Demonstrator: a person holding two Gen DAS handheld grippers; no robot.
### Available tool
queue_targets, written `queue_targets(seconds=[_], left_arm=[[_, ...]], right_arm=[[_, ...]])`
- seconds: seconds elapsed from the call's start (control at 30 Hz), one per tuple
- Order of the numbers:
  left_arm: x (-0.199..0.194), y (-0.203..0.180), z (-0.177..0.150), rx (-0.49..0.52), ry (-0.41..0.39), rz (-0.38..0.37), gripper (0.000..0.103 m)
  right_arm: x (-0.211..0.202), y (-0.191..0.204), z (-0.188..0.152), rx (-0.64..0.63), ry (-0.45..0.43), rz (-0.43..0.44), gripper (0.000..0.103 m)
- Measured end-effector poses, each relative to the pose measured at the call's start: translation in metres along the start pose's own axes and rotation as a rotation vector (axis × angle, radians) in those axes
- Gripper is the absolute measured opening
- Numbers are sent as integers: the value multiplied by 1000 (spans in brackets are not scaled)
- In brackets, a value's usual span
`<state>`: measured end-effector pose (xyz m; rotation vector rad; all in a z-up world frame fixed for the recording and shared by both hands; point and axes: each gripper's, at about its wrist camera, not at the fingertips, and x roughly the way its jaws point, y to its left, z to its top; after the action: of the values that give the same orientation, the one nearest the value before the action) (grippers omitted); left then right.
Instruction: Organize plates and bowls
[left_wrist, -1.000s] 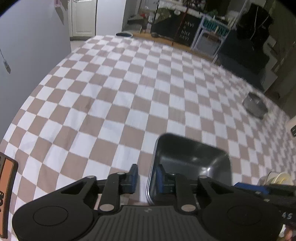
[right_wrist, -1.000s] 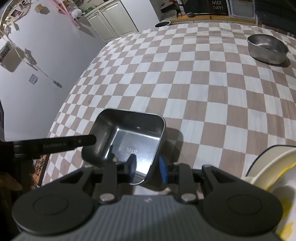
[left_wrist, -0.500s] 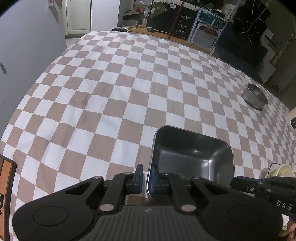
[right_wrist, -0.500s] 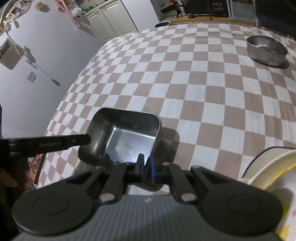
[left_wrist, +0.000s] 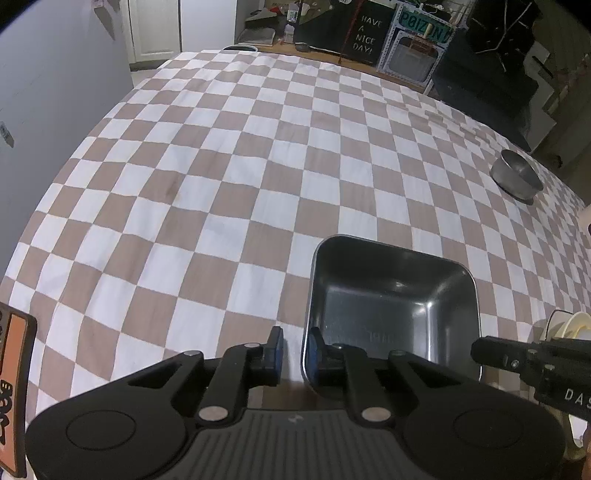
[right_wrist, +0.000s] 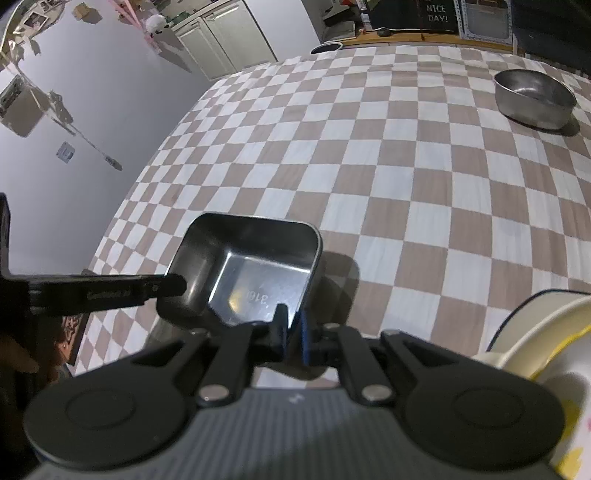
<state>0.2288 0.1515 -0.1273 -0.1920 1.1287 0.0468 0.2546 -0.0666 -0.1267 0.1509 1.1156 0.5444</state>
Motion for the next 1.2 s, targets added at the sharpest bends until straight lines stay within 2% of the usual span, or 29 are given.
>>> queue_targets(seconds=[0.13,0.2,0.27,0.4,0.47,0.5,0.57,0.63,0.83,1.0,1.2], left_arm=[[-6,4,-1,-18,-15,7,30],[-10,5,-2,-27,-27,12,36],[-14,6,-3,-36,-40,13,51],[-24,4,-2,-44,-75,8,74],[-30,3,-2,-53,-97,3,89],[-33,2,-1,-61,-111,-3,92],[-39,-2,-1,-77,-149,-21,103],[-45,-7,1,-82,-184,-40,103],[-48,-36,9,-46,-232,-79,103],[-42,-75,23,-13,-266,-113,103],[-26,-130,45,-1,-281,-190,103]], right_arm=[[-1,2,1,-7,-9,7,14],[-4,4,0,-16,-25,21,25],[-10,6,0,-27,-53,26,47],[-23,8,5,-41,-108,20,65],[-32,6,7,-39,-147,1,80],[-38,3,9,-37,-173,-8,83],[-48,-3,12,-36,-216,-23,98],[-59,-12,15,-33,-275,-42,102],[-85,-57,25,47,-374,-89,102],[-101,-97,28,100,-470,-125,103],[-109,-144,39,166,-521,-191,103]])
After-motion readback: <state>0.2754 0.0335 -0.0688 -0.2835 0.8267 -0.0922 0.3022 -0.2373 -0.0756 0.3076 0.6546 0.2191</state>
